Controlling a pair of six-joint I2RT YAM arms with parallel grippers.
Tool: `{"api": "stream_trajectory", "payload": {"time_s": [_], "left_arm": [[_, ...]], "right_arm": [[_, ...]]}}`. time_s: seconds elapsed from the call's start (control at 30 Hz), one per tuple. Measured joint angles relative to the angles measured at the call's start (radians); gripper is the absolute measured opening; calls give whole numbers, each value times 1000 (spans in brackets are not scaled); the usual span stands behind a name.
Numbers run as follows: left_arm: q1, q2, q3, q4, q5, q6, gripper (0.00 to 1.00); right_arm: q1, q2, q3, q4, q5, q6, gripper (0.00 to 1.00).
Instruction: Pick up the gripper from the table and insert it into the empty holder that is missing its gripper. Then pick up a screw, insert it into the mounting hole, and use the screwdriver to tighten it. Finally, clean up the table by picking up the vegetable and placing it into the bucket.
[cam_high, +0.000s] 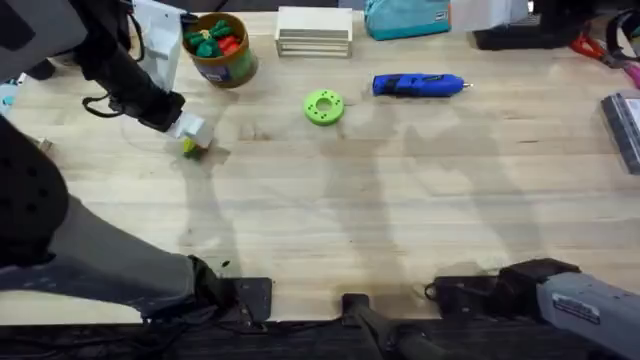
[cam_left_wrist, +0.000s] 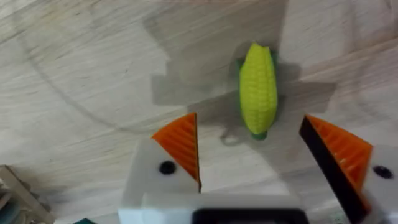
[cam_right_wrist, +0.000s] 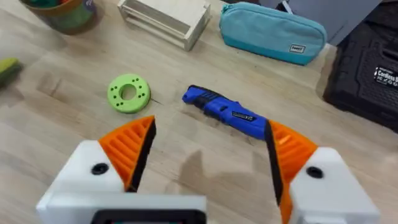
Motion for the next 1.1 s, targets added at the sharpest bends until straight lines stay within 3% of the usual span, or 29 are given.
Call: {"api": "stream_trajectory", "payload": {"time_s": [1.1], "left_arm": [[-1, 114, 0, 70, 31, 9, 985]], "right_arm": [[0, 0, 0, 0, 0, 0, 990]]}}
